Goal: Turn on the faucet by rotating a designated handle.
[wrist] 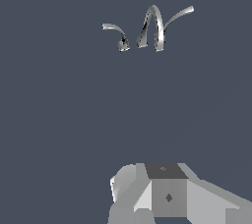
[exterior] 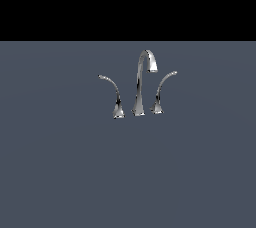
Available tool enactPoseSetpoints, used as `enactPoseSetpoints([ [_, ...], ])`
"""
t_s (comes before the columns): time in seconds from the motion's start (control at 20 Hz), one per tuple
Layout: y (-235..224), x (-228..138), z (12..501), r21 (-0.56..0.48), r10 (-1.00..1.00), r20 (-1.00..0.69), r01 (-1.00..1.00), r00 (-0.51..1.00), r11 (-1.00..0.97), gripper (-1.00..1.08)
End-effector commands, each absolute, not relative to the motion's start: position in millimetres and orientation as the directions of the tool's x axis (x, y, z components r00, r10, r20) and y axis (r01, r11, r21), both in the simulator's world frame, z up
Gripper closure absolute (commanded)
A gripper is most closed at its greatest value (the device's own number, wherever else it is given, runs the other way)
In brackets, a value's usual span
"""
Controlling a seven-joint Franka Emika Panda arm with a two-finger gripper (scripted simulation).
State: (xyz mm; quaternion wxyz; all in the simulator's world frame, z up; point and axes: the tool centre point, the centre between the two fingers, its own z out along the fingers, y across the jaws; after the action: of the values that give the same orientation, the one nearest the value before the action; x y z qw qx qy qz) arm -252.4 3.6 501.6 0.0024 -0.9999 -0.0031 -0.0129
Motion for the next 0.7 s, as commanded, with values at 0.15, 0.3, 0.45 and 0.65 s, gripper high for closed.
enactPoseSetpoints([
  [0.15, 2.7, -250.9, 501.9, -0.006, 0.012, 0.027, 0.012, 1.0, -1.0, 1.08],
  [0.3, 0.5, -247.3, 502.7, -0.01, 0.027, 0.03, 0.027, 0.999, -1.0, 1.08],
  [0.45, -0.6, -246.1, 503.2, -0.011, 0.037, 0.031, 0.037, 0.999, -0.999, 1.08],
  [0.65, -0.5, -245.3, 503.0, -0.011, 0.032, 0.031, 0.032, 0.999, -0.999, 1.08],
])
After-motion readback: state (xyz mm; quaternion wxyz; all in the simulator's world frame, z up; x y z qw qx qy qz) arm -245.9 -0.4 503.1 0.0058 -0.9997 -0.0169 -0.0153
